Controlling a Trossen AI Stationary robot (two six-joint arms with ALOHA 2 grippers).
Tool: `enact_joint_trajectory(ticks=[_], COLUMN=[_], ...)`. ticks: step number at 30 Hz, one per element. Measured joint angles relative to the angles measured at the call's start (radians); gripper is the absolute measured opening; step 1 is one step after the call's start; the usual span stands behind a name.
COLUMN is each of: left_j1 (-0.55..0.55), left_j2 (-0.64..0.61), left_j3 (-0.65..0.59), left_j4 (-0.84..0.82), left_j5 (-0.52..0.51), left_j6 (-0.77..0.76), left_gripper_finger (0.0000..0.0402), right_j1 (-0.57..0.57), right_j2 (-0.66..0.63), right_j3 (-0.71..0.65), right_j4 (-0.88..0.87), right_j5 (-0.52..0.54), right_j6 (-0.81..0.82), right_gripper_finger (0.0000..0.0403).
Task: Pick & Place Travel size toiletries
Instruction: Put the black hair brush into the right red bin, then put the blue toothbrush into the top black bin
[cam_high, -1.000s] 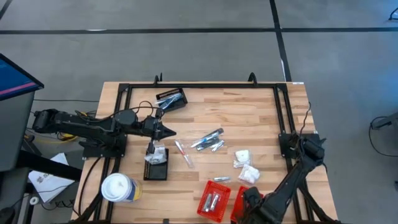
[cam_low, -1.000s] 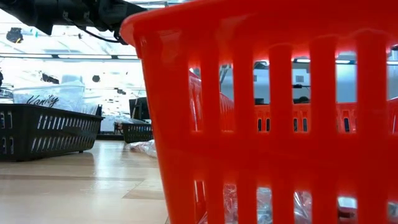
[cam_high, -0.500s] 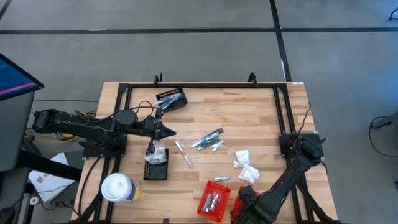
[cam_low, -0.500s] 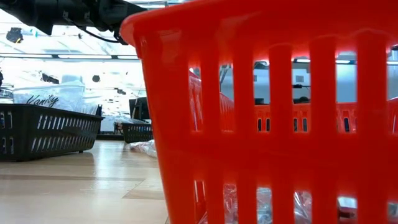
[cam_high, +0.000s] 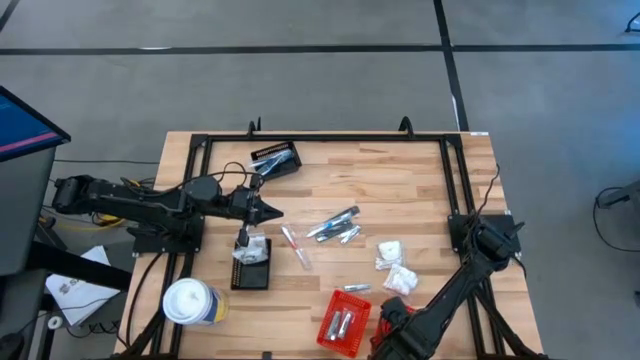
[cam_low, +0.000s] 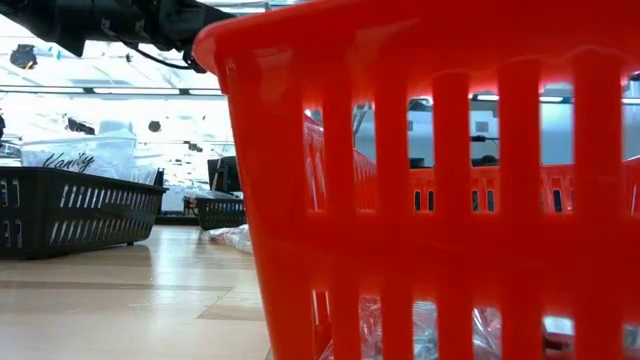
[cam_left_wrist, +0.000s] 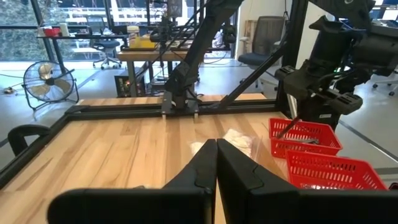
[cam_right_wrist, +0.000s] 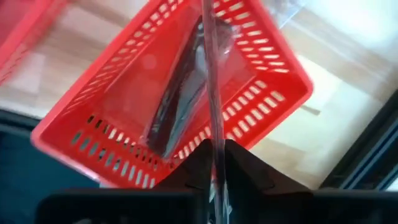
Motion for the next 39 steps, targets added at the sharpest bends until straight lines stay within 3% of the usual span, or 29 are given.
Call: enact_joint_trajectory(ticks=[12, 21, 34, 39], left_j1=[0.0, 0.0, 0.0, 0.0], left_j2=[0.0, 0.0, 0.0, 0.0], left_j3=[0.0, 0.0, 0.0, 0.0], left_j4=[0.0, 0.001, -0.002, -0.002], left_j5=[0.0, 0.0, 0.0, 0.0], left_j6=[0.0, 0.0, -0.001, 0.0], left_gripper_finger=[0.0002, 0.0002, 0.0002, 0.0002], right_j1=[-0.016, -0.122, -0.286, -0.358], right_j2=[-0.002, -0.008, -0.008, -0.008], right_j3=[0.0, 0.109, 0.293, 0.307], right_j4=[0.022, -0.056, -0.009, 0.011], right_j5=[0.0, 0.009, 0.274, 0.537], right_j6=[-0.071, -0.371, -0.958, -1.127], right_gripper_finger=[0.0142, 0.0175, 0.0149, 0.0139])
